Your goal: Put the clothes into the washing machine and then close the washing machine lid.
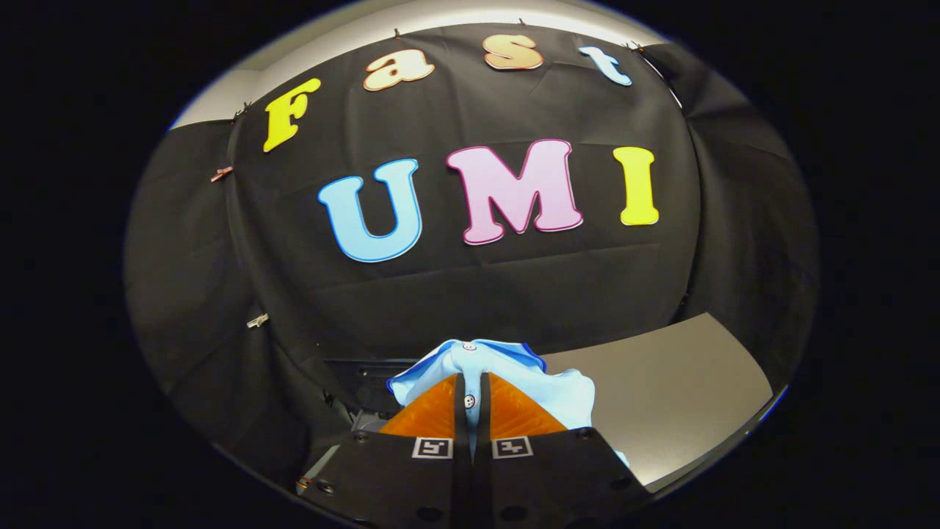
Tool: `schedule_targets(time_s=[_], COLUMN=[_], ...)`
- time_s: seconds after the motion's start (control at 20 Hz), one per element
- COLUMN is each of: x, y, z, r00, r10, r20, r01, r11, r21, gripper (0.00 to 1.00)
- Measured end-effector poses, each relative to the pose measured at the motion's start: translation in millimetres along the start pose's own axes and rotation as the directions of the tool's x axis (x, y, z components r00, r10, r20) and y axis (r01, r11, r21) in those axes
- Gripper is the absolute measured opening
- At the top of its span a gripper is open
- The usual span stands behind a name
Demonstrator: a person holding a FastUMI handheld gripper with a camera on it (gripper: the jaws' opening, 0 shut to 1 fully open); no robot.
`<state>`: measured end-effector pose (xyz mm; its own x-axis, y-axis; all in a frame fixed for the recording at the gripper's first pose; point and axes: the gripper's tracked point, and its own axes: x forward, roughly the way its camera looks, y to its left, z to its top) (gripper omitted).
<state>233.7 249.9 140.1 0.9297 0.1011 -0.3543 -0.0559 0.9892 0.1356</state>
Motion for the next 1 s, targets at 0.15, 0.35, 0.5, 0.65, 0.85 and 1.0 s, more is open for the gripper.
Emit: schedule_targets(time_s=[0.15,0.35,0.5,0.65,0.85,1.0], x=[2.8,10.1,24.7,44.7,80.3,102.4], y=[36.5,80.4,103.9,116.0,123.6,125.1], z=[-13.0,-29.4,-49.2,-75.7,-125.0,-161.4], r00=[1.000,0.999,0.998,0.997,0.992,0.988], r10=[0.020,0.043,0.042,0.041,0.008,-0.002], r20=[-0.011,-0.013,-0.046,-0.070,-0.126,-0.154], r01=[-0.020,-0.043,-0.045,-0.044,-0.021,-0.017], r11=[0.999,0.998,0.998,0.998,0.995,0.992], r21=[-0.032,-0.055,-0.053,-0.039,-0.097,-0.122], gripper=[0.05,0.05,0.05,0.05,0.05,0.05])
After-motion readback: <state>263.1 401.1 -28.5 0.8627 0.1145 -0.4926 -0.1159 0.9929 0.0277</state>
